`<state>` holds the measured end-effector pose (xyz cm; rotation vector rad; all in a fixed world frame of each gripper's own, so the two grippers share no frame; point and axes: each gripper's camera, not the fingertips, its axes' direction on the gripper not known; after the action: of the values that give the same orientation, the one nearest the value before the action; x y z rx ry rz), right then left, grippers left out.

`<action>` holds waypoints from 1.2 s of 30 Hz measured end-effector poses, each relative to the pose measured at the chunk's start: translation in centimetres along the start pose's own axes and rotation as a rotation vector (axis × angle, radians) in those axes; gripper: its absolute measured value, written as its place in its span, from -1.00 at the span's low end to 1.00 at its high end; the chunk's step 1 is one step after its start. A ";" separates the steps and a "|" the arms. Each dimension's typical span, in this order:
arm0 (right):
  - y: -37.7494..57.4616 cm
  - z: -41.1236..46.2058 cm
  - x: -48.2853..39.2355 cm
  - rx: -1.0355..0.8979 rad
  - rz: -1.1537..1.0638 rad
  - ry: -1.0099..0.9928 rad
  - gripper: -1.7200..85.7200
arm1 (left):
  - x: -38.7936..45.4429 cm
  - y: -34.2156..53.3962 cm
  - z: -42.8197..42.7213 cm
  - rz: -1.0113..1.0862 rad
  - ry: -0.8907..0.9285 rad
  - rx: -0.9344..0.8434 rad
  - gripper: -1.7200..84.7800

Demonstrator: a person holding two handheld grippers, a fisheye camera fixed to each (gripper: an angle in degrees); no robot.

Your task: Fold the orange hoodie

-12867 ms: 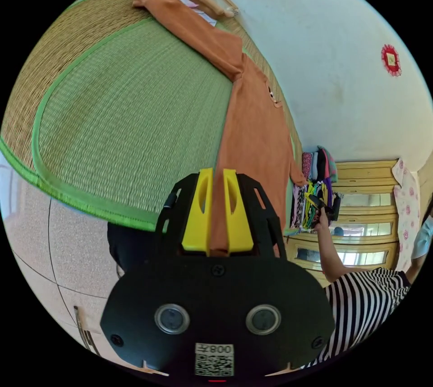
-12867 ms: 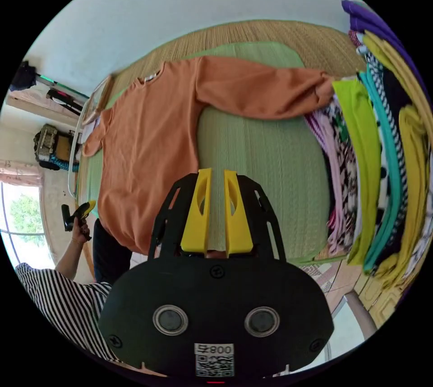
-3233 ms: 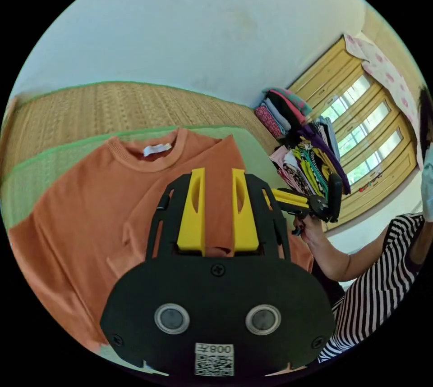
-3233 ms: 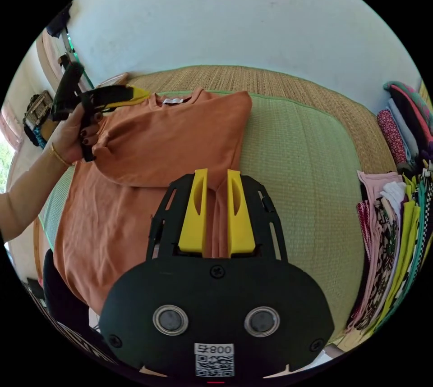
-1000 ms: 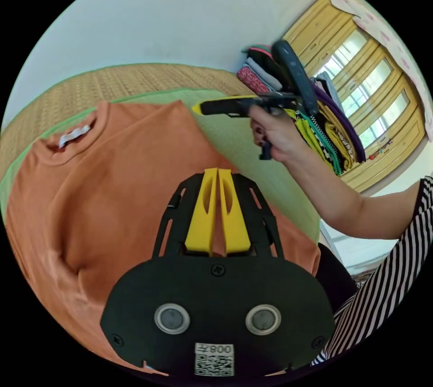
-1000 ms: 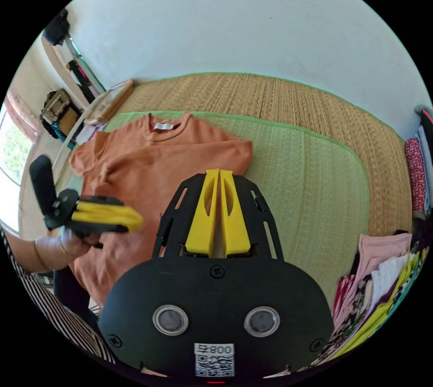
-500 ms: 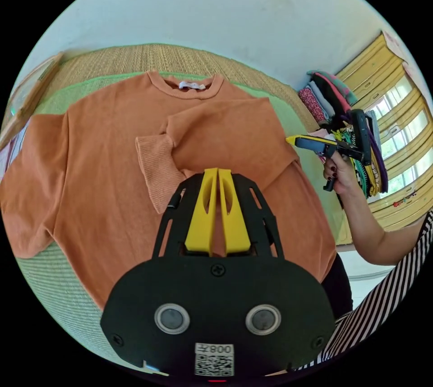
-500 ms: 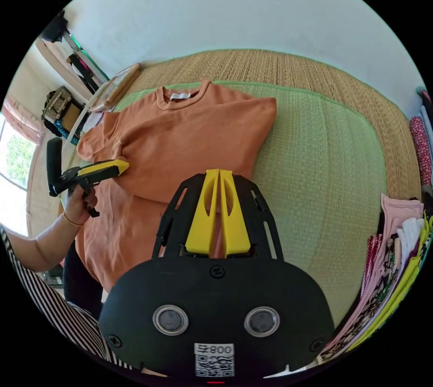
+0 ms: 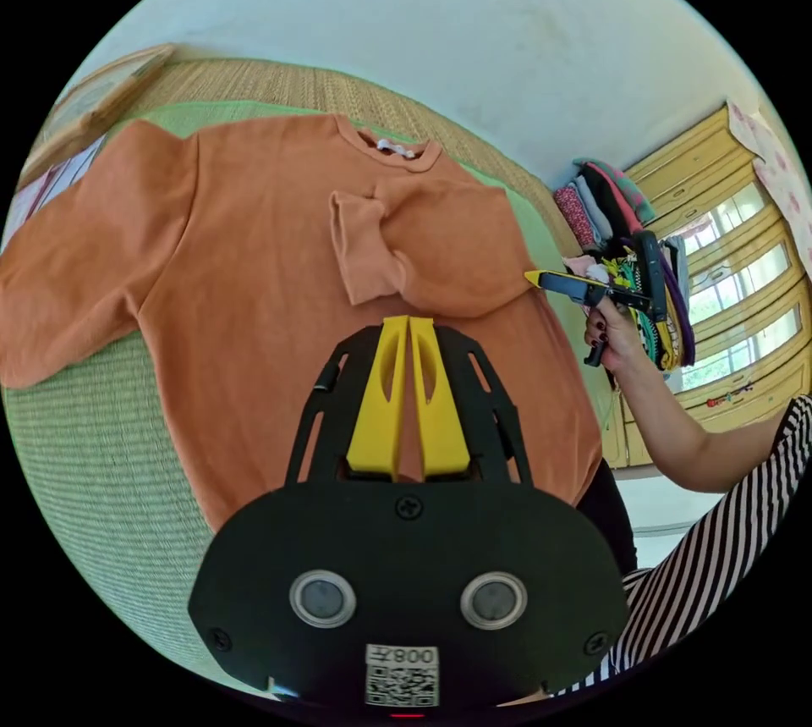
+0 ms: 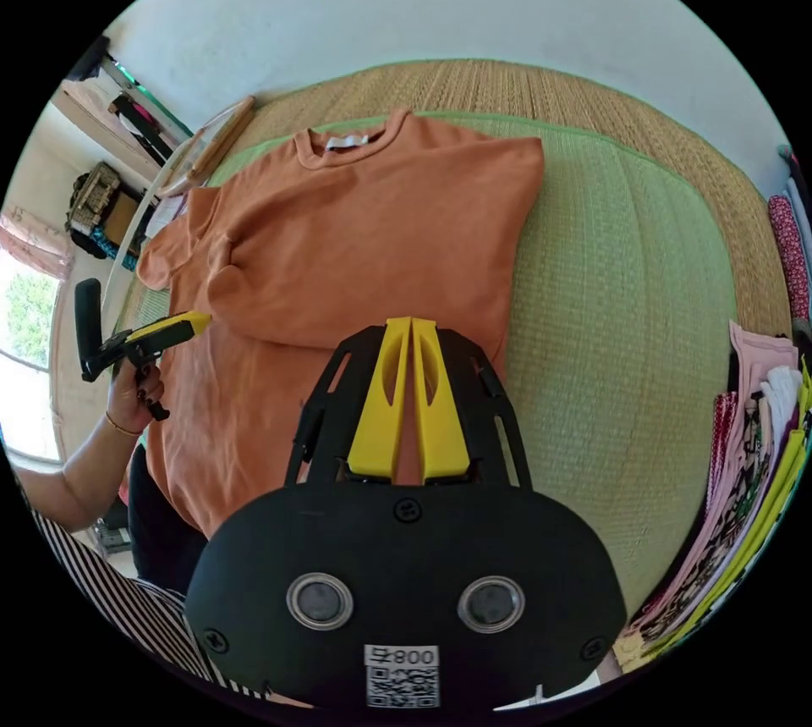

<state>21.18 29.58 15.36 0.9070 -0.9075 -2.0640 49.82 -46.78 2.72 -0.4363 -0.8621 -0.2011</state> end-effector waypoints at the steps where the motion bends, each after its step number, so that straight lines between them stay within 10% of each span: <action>1: -0.4 1.0 0.1 -0.043 0.022 0.016 -0.96 | -0.8 0.4 0.3 -0.021 -0.009 -0.014 -0.95; 36: -5.8 3.1 -21.8 -0.193 -0.145 -0.158 -0.96 | -47.3 31.4 -9.5 -0.601 0.057 0.530 -0.75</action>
<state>28.07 50.93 19.17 0.7335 -0.7244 -2.3289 36.90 -23.17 -48.15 0.3335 -0.9332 -0.5176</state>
